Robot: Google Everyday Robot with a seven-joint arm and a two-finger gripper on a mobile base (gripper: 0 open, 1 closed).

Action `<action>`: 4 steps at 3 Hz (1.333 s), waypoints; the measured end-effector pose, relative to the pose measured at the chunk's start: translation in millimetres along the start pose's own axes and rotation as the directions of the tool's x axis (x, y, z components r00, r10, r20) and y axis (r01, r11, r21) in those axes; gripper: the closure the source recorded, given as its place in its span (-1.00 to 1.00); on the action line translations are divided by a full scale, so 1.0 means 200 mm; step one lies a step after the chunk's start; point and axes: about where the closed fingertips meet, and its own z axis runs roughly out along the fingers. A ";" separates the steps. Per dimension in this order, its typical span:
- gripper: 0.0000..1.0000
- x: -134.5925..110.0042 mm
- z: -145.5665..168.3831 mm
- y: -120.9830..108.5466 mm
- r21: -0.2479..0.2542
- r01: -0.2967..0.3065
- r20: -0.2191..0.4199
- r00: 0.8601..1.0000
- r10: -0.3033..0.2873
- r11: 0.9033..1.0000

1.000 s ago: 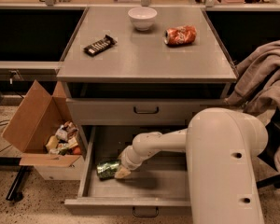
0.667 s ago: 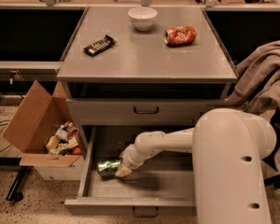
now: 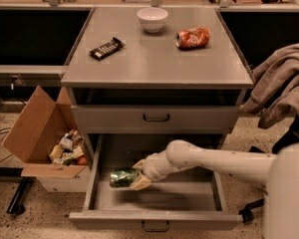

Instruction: Pick green can from middle drawer and place on counter

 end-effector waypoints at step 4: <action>1.00 -0.06 -0.67 -0.09 0.085 0.075 0.032 0.996 -0.078 0.994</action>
Offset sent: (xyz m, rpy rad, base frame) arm -0.0029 -0.0453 0.0316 0.0474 -0.0407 -0.0151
